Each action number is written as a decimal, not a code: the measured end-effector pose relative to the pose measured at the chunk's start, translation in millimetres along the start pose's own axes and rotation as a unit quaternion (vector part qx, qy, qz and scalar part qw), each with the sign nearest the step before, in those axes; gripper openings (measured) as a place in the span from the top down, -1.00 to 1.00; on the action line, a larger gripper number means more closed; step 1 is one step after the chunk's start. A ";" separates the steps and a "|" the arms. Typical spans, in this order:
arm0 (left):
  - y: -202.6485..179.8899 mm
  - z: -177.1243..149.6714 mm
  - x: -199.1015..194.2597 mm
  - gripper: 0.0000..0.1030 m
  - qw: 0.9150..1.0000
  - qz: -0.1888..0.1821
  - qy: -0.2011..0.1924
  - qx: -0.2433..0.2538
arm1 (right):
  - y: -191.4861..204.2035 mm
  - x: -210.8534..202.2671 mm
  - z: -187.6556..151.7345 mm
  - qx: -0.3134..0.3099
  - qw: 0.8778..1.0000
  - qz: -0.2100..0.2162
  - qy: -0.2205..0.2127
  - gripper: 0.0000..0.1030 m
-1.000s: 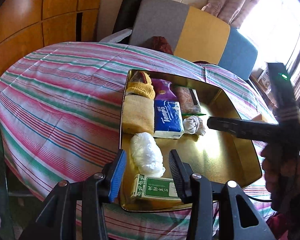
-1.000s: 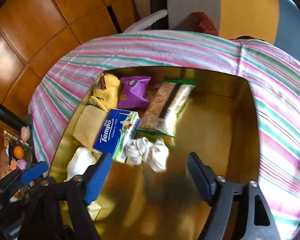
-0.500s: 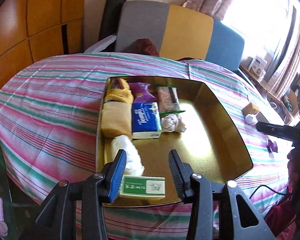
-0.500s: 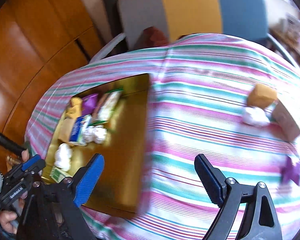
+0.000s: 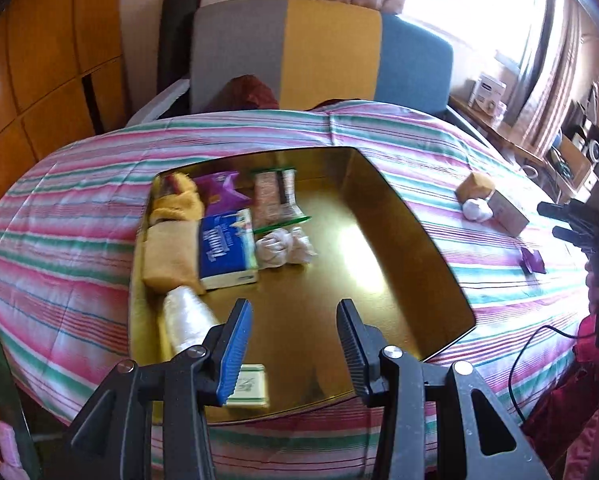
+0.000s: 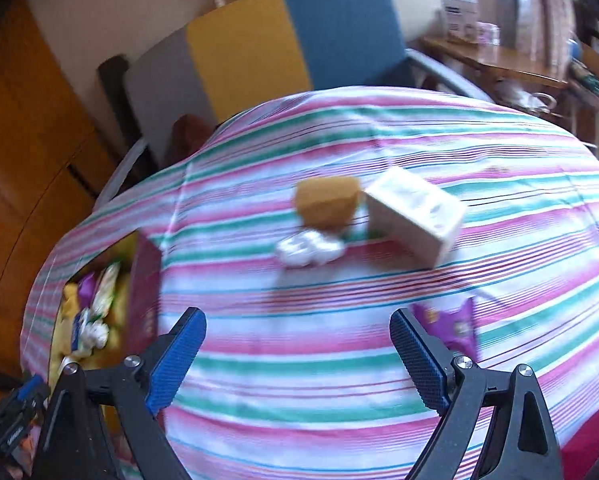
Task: Organize objects
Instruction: 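Grasp the yellow sponge on the cloth with the left tool, then lift the sponge with the left tool while the right grasps the cream printed box, then carry the sponge over the gold tray with the left tool while the right lifts the cream box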
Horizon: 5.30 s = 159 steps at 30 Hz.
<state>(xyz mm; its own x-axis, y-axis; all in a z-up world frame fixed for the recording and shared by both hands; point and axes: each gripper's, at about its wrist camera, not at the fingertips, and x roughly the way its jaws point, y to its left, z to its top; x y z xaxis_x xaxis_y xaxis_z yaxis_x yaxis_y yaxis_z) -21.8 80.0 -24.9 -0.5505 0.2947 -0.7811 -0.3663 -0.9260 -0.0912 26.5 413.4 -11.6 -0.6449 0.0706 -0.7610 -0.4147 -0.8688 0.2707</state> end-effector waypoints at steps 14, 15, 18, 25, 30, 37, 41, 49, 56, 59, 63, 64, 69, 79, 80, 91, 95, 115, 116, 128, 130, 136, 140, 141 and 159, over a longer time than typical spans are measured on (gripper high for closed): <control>-112.3 41.8 33.5 0.14 0.990 -0.100 0.045 0.083 | -93.3 10.9 0.0 0.194 0.981 -0.028 -0.010 -0.82; -121.1 44.6 37.4 0.14 0.989 -0.106 0.048 0.088 | -95.1 11.8 -0.9 0.201 0.979 -0.024 -0.007 -0.82; -150.4 57.0 52.4 0.14 0.985 -0.123 0.058 0.103 | -97.4 11.6 -3.6 0.212 0.977 -0.016 -0.004 -0.82; -195.4 81.7 91.5 0.14 0.978 -0.152 0.093 0.105 | -96.9 12.9 -6.2 0.219 0.976 0.003 0.007 -0.85; -221.6 104.0 121.2 0.03 0.979 -0.140 0.096 0.116 | -96.5 13.4 -6.9 0.220 0.975 0.014 0.010 -0.85; -274.4 138.4 160.0 -0.43 0.964 -0.124 0.074 0.222 | -92.9 21.6 -6.9 0.216 0.975 0.040 0.029 -0.87; -294.0 151.4 193.8 -0.43 0.958 -0.128 0.089 0.240 | -89.7 23.3 -7.2 0.210 0.976 0.051 0.034 -0.87; -321.7 161.6 239.2 -0.33 0.950 -0.114 0.091 0.276 | -91.2 26.2 -8.1 0.216 0.973 0.065 0.040 -0.88; -300.7 162.3 219.6 0.23 0.957 -0.153 0.069 0.235 | -90.8 26.7 -8.2 0.210 0.975 0.058 0.040 -0.88; -283.7 157.4 192.4 0.23 0.960 -0.157 0.056 0.225 | -89.1 25.3 -7.9 0.204 0.977 0.054 0.038 -0.88; -256.6 141.0 152.3 0.23 0.966 -0.157 0.048 0.200 | -87.6 23.9 -7.7 0.198 0.979 0.044 0.036 -0.88; -248.4 135.6 140.9 0.23 0.968 -0.155 0.043 0.194 | -87.3 23.4 -8.1 0.198 0.979 0.041 0.036 -0.88; -210.0 107.3 101.3 0.23 0.972 -0.165 0.045 0.161 | -85.4 25.4 -9.2 0.189 0.981 0.023 0.042 -0.88; -147.8 56.4 51.4 0.23 0.974 -0.182 0.053 0.124 | -47.5 32.3 12.4 0.056 0.996 -0.020 0.065 -0.88; -142.9 54.4 49.6 0.23 0.974 -0.182 0.053 0.120 | -45.6 33.5 21.4 0.033 0.997 -0.032 0.060 -0.88; -92.8 43.4 39.1 0.23 0.980 -0.178 0.055 0.063 | -42.8 119.0 84.4 -0.134 0.972 -0.143 0.132 -0.88; -80.7 41.0 41.4 0.23 0.982 -0.172 0.060 0.046 | -44.8 137.4 84.7 -0.137 0.966 -0.158 0.151 -0.51; 46.3 33.7 -7.7 0.23 0.993 -0.084 -0.005 -0.088 | 29.0 29.3 5.9 -0.115 0.990 -0.018 0.078 -0.01; 55.9 30.9 -11.5 0.23 0.992 -0.076 -0.008 -0.098 | 36.2 28.3 -4.8 -0.124 0.989 -0.011 0.082 -0.01; 58.9 3.8 7.0 0.23 0.991 -0.070 0.025 -0.110 | 45.4 46.2 -49.8 -0.135 0.985 0.001 0.105 -0.01; 49.0 6.3 17.8 0.23 0.993 -0.068 0.029 -0.097 | 45.8 45.8 -50.8 -0.136 0.985 0.001 0.104 -0.01; 43.7 4.5 52.7 0.22 0.995 -0.011 0.066 -0.069 | 49.5 47.0 -51.1 -0.146 0.984 -0.001 0.101 -0.01; 50.1 1.4 64.5 0.13 0.994 -0.008 0.076 -0.073 | 50.6 48.1 -51.1 -0.149 0.984 -0.002 0.101 -0.01; 51.4 0.2 65.7 0.09 0.994 -0.013 0.080 -0.076 | 50.7 48.3 -51.0 -0.150 0.984 -0.002 0.101 -0.01; 81.2 0.2 5.7 -0.21 0.993 -0.005 -0.003 -0.119 | 98.0 -12.2 -39.9 -0.151 0.988 0.022 0.037 -0.01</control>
<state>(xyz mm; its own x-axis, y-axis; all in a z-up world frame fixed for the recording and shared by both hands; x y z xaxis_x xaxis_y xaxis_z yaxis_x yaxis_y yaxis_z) -54.9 6.5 -36.6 -0.5515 0.3056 -0.7762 -0.1847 -0.9521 -0.2437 19.4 307.8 0.7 -0.6040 0.0028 -0.7970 -0.1690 -0.9777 0.1247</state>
